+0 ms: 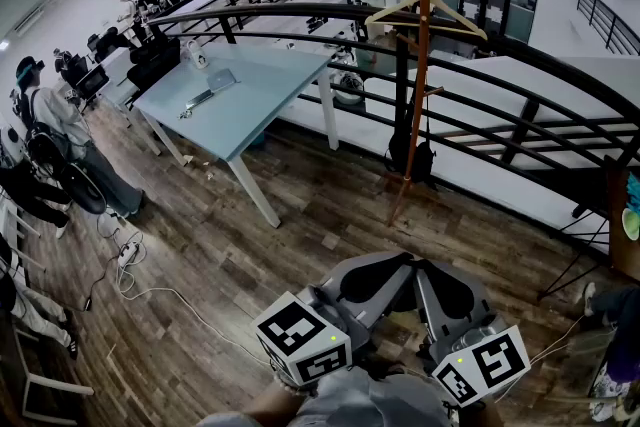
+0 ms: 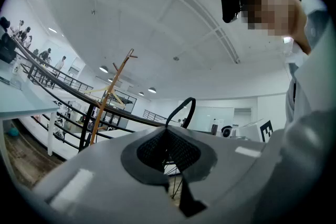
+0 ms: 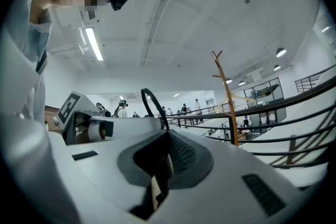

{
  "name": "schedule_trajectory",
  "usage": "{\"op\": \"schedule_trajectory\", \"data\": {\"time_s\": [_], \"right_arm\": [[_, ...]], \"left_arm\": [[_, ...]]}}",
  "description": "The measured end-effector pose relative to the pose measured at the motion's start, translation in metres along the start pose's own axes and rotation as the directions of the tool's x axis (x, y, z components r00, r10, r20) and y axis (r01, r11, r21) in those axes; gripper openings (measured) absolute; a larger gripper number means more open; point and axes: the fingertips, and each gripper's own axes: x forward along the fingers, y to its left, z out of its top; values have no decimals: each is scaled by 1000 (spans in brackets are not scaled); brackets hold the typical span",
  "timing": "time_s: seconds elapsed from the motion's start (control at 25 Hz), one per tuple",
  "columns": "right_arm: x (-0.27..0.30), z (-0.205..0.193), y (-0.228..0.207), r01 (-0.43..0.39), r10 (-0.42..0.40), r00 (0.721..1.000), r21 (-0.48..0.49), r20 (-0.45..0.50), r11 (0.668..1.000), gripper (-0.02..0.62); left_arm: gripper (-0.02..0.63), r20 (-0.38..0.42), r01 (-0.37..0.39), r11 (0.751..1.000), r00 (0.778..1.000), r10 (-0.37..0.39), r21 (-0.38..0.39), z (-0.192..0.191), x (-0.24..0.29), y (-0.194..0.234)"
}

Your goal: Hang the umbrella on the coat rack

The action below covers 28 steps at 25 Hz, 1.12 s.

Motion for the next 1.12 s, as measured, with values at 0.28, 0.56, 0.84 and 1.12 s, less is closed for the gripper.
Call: {"op": "schedule_trajectory", "data": {"time_s": [0.28,0.56,0.84,1.12], "right_arm": [[5,-3,1,11,-11,1000,1,-5,1000,0],[17,-6,12,17,-18,1000,-22,-14,1000,2],[41,-6,27,36,-36,999,-71,10,997,2],[71,-13,46,42,-41,999,-58,16,997,2]], "left_arm": [[3,-4,0,1000,1000,0,10,-1,-3,5],[3,-5,9,1000,1000,-9,6,3,-13,15],[3,4,9,1000,1000,-9,28,13,-32,33],[3,3,2,999,1000,-2,40,19,-55,59]]}}
